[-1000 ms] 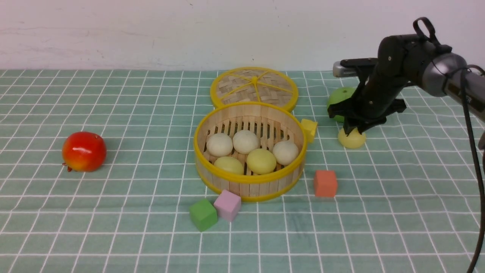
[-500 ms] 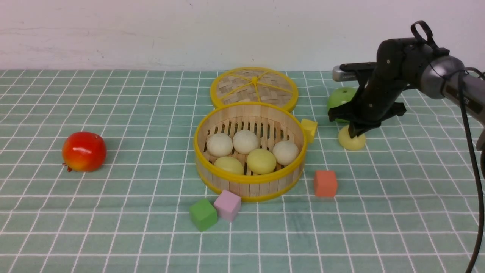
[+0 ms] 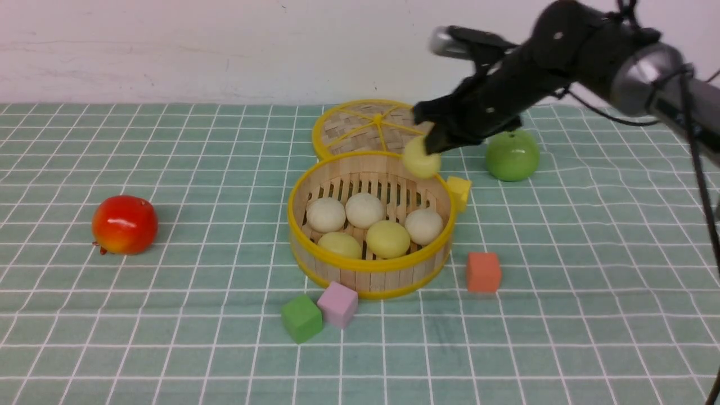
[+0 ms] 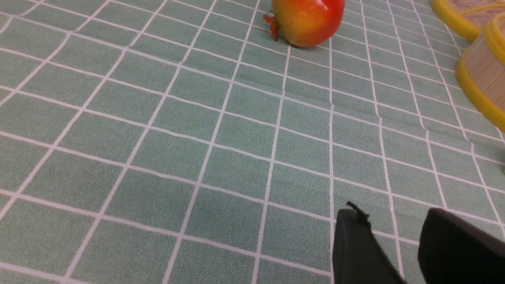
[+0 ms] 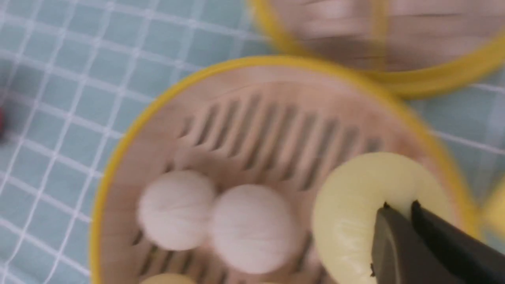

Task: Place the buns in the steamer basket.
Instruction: Use the right arm to put the steamed stuffed bun into the steamer

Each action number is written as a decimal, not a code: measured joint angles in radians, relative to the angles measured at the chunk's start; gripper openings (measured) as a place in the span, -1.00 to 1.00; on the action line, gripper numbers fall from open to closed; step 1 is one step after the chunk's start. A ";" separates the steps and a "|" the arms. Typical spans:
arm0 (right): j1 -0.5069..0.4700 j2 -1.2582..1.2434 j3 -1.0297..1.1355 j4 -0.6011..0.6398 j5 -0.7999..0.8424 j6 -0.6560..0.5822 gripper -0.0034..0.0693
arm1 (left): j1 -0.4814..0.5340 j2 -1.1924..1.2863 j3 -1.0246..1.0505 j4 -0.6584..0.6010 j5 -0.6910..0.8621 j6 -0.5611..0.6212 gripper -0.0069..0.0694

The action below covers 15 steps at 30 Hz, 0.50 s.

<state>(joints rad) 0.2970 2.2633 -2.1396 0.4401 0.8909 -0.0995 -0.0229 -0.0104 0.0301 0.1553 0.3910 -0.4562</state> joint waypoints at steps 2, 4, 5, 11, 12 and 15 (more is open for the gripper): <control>0.011 0.010 0.000 -0.003 -0.007 -0.003 -0.91 | 0.000 0.000 0.000 0.000 0.000 0.000 -0.19; 0.025 0.043 0.000 -0.016 -0.026 -0.007 -0.91 | 0.000 0.000 0.000 0.000 0.000 0.000 -0.19; 0.026 0.057 0.000 -0.018 -0.033 -0.007 -0.91 | 0.000 0.000 0.000 0.000 0.000 0.000 -0.19; 0.025 0.101 0.000 -0.046 -0.048 0.012 -0.77 | 0.000 0.000 0.000 0.000 0.000 0.000 -0.19; 0.025 0.101 0.000 -0.053 -0.052 0.014 -0.71 | 0.000 0.000 0.000 0.000 0.000 0.000 -0.19; 0.025 0.101 0.000 -0.060 -0.057 0.015 -0.44 | 0.000 0.000 0.000 0.000 0.000 0.000 -0.19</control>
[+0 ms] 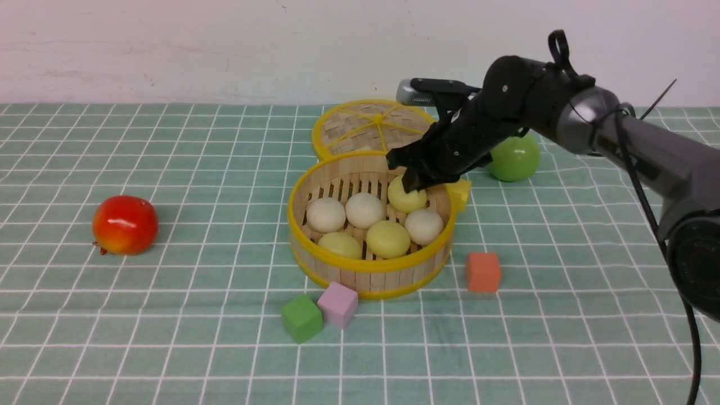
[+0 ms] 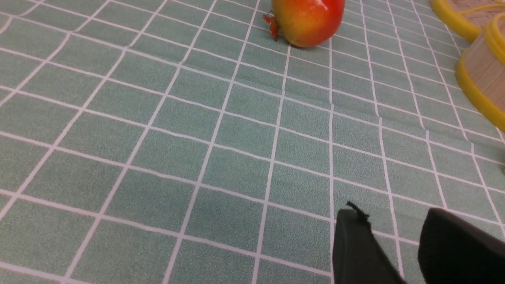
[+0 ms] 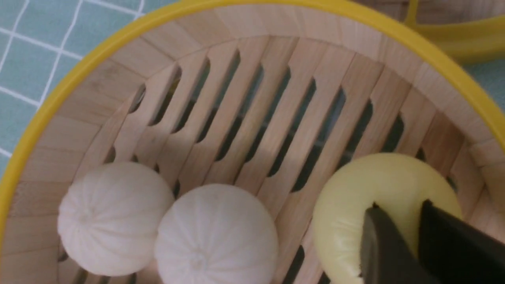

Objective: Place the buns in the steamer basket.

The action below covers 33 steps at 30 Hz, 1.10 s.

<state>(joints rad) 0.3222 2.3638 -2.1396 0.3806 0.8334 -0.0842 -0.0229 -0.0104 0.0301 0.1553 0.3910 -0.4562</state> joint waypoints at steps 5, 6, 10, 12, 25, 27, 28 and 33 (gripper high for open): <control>0.000 -0.041 0.000 -0.013 0.043 0.000 0.13 | 0.000 0.000 0.000 0.000 0.000 0.000 -0.19; 0.000 -0.044 0.000 -0.013 0.047 0.000 0.15 | 0.000 0.000 0.000 0.000 0.000 0.000 -0.19; 0.000 -0.168 0.001 -0.090 0.115 0.030 0.38 | 0.000 0.000 0.000 0.000 0.000 0.000 -0.19; 0.000 -0.236 0.001 -0.139 0.158 0.057 0.37 | 0.000 0.000 0.000 0.000 0.000 0.000 -0.19; 0.000 -0.875 0.228 -0.405 0.419 0.202 -0.96 | 0.000 0.000 0.000 0.000 0.000 0.000 -0.19; 0.000 -0.969 0.333 -0.408 0.421 0.206 -0.96 | 0.000 0.000 0.000 0.000 0.000 0.000 -0.19; 0.000 -1.028 0.406 -0.409 0.420 0.206 -0.96 | 0.000 0.000 0.000 0.000 0.000 0.000 -0.19; 0.000 -1.324 0.770 -0.409 0.287 0.212 -0.96 | 0.000 0.000 0.000 0.000 0.000 0.000 -0.19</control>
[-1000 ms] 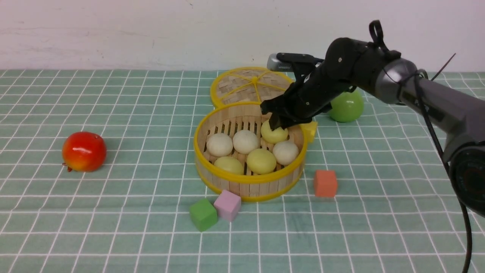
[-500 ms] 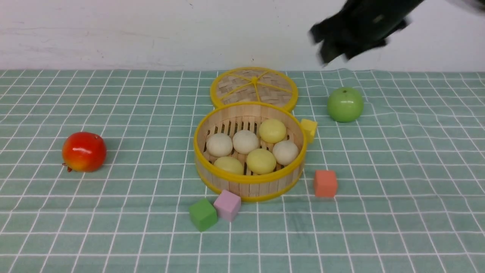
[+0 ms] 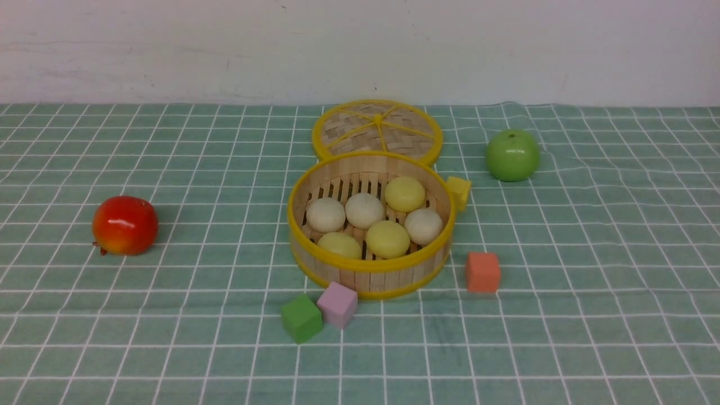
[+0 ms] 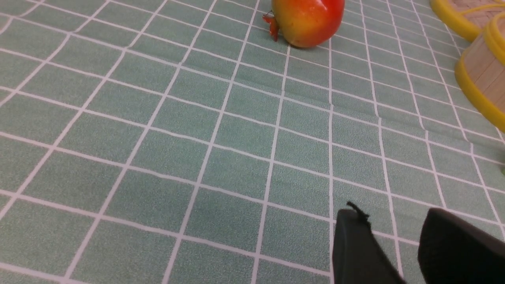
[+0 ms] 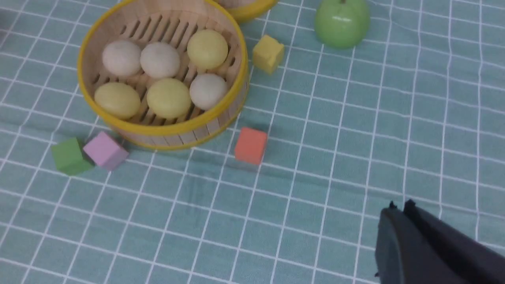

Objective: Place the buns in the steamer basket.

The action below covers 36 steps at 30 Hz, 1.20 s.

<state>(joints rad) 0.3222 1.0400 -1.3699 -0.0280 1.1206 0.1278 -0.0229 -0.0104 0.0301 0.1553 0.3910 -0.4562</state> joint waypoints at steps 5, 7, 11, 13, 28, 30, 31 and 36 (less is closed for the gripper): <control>0.000 -0.224 0.313 0.000 -0.150 0.056 -0.96 | 0.000 0.000 0.000 0.000 0.000 0.000 -0.19; 0.000 -0.264 0.378 0.000 -0.179 0.076 -0.96 | 0.000 0.000 0.000 0.000 0.000 0.000 -0.19; 0.000 -0.379 0.573 0.000 -0.212 0.122 -0.96 | 0.000 0.000 0.000 0.000 0.000 0.000 -0.19; 0.000 -0.398 0.611 0.000 -0.209 0.125 -0.96 | 0.000 0.000 0.000 0.000 0.000 0.000 -0.19; -0.032 -0.515 0.785 -0.082 -0.230 0.128 -0.93 | 0.000 0.000 0.000 0.000 0.000 0.000 -0.19; -0.089 -0.582 0.827 -0.082 -0.309 0.128 -0.93 | 0.000 0.000 0.000 0.000 0.000 0.000 -0.19; -0.116 -0.612 0.838 -0.082 -0.336 0.128 -0.93 | 0.000 0.000 0.000 0.000 0.000 0.000 -0.19; -0.282 -0.826 1.031 -0.082 -0.550 0.128 -0.92 | 0.000 0.000 0.000 0.000 0.000 0.000 -0.19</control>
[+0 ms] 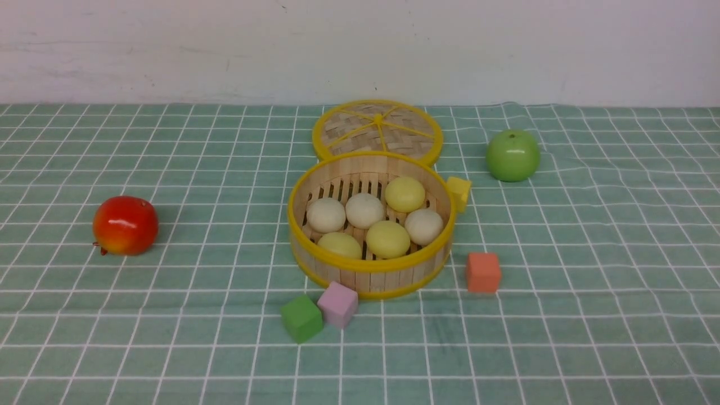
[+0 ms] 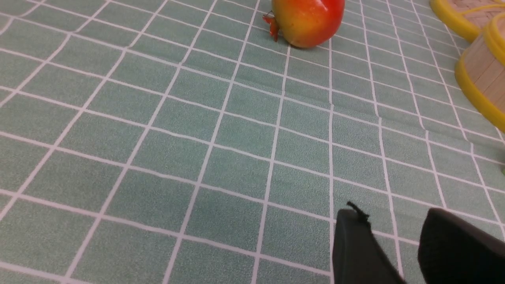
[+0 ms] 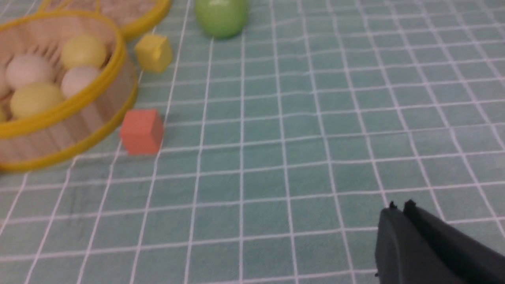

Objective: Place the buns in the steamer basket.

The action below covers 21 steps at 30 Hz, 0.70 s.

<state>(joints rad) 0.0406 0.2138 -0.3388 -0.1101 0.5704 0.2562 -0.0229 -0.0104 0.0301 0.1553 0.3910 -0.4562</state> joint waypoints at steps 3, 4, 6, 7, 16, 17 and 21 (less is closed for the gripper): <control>-0.059 -0.104 0.120 -0.001 -0.067 0.000 -0.91 | 0.000 0.000 0.000 0.000 0.000 0.000 -0.19; -0.080 -0.134 0.169 -0.003 -0.083 0.000 -0.91 | 0.000 0.000 0.000 0.000 0.000 0.000 -0.19; -0.100 -0.183 0.229 -0.007 -0.096 0.000 -0.91 | 0.000 0.000 0.000 0.000 0.000 0.000 -0.19; -0.108 -0.199 0.262 -0.011 -0.107 0.000 -0.91 | 0.000 0.000 0.000 0.000 0.000 0.000 -0.19; -0.120 -0.224 0.352 -0.021 -0.177 0.000 -0.89 | 0.000 0.000 0.000 0.000 0.000 0.000 -0.19; -0.121 -0.224 0.353 -0.020 -0.178 0.000 -0.88 | 0.000 0.000 0.000 0.000 0.000 0.000 -0.19; -0.122 -0.224 0.353 -0.019 -0.180 0.000 -0.88 | 0.000 0.000 0.000 0.000 0.000 0.000 -0.19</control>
<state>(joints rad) -0.0810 -0.0103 0.0140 -0.1287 0.3908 0.2562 -0.0229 -0.0104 0.0301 0.1553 0.3910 -0.4562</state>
